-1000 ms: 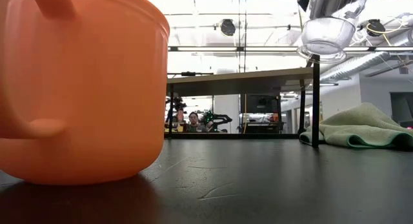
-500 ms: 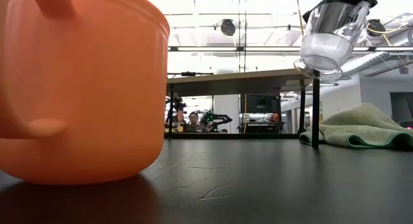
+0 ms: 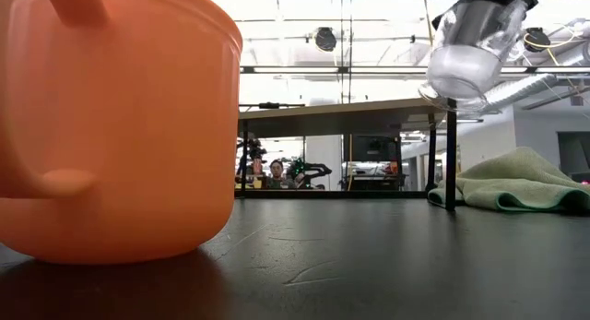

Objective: Stack small to large cups/mugs on shelf
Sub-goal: Put the transparent mug on the shelf

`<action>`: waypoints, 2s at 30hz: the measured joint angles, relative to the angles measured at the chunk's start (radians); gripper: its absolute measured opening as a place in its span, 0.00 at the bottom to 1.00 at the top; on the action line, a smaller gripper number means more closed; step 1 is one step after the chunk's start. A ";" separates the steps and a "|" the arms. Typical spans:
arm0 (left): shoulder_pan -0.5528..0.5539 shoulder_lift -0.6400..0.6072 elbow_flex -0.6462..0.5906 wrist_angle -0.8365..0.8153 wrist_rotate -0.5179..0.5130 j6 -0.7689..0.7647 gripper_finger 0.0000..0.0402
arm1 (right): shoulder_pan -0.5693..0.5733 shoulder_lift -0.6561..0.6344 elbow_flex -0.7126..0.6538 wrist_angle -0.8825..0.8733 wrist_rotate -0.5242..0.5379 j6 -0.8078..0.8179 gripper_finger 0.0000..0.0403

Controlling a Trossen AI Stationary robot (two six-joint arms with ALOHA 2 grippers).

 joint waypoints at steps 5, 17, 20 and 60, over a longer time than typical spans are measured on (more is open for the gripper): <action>0.000 0.000 0.000 0.000 0.000 0.017 0.06 | -0.056 0.024 0.002 0.144 -0.002 -0.019 0.00; 0.000 0.000 0.000 -0.009 0.000 0.016 0.06 | -0.181 0.186 0.113 0.162 -0.130 -0.056 0.00; 0.000 0.000 0.000 -0.009 0.000 0.016 0.06 | -0.196 0.230 0.174 0.156 -0.138 -0.056 0.00; 0.000 0.000 0.000 -0.026 0.000 0.039 0.06 | -0.512 0.835 1.047 -0.359 -0.309 -0.132 0.00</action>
